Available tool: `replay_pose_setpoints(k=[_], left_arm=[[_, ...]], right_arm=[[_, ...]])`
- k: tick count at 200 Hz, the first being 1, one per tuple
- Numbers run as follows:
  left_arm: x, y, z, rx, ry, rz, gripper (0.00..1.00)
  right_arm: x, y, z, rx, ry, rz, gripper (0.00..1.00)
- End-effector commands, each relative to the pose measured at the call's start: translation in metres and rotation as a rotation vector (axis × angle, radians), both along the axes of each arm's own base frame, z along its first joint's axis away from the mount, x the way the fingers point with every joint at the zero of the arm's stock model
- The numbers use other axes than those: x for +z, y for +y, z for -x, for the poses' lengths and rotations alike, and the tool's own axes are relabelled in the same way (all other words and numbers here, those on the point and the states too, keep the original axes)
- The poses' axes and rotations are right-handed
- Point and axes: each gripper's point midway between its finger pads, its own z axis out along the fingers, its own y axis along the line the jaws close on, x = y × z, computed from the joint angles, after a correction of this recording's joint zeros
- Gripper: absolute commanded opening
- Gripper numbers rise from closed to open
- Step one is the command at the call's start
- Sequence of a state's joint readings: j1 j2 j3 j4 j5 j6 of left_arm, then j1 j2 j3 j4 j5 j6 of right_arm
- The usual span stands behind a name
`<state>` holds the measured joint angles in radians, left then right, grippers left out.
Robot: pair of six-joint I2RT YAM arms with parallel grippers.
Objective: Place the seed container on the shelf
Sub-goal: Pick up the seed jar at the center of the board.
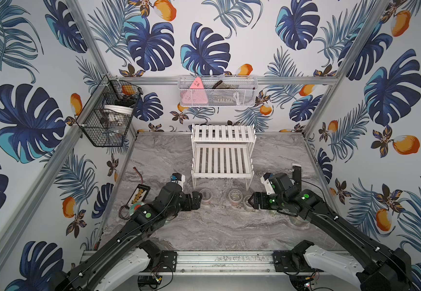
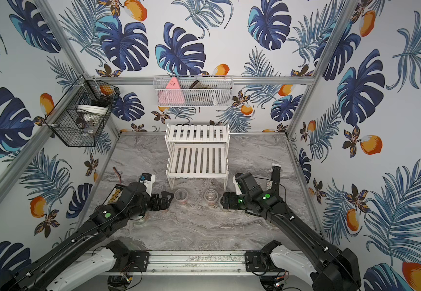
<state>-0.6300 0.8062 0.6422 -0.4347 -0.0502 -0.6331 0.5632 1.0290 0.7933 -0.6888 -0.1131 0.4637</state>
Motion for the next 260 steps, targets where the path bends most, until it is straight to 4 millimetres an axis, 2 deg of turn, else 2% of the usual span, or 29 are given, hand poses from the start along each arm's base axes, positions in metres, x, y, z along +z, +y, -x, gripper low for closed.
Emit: replay_pose_setpoints(k=[1,33,59,78,101,144,200,232,260], left_arm=[[0.010,-0.015,-0.005,-0.017,-0.090,-0.071,0.99],[0.013,-0.055,0.007,-0.118,-0.164,-0.210,0.99],[0.013,-0.087,0.021,-0.194,-0.213,-0.239,0.99],[0.007,-0.100,0.026,-0.218,-0.216,-0.251,0.99],[-0.001,-0.109,0.030,-0.245,-0.219,-0.269,0.99],[0.000,-0.119,0.032,-0.268,-0.244,-0.248,0.99],[-0.003,-0.138,0.032,-0.354,-0.272,-0.281,0.99],[-0.008,-0.139,0.033,-0.363,-0.268,-0.286,0.99],[-0.006,-0.131,0.030,-0.332,-0.279,-0.301,0.99]], right_arm=[[-0.003,-0.005,-0.003,-0.041,-0.005,0.017,0.91],[0.001,-0.002,-0.001,-0.020,-0.035,-0.018,0.90],[-0.002,-0.007,0.003,-0.025,-0.036,-0.002,0.87],[-0.009,-0.013,0.004,-0.039,0.001,0.046,0.85],[-0.012,-0.011,0.004,-0.035,0.017,0.056,0.82],[-0.011,-0.006,0.001,-0.017,-0.004,0.059,0.77],[-0.016,0.000,-0.002,0.007,-0.010,0.102,0.77],[-0.017,-0.003,-0.003,0.014,-0.011,0.140,0.77],[-0.018,-0.003,-0.004,0.012,-0.016,0.138,0.76]])
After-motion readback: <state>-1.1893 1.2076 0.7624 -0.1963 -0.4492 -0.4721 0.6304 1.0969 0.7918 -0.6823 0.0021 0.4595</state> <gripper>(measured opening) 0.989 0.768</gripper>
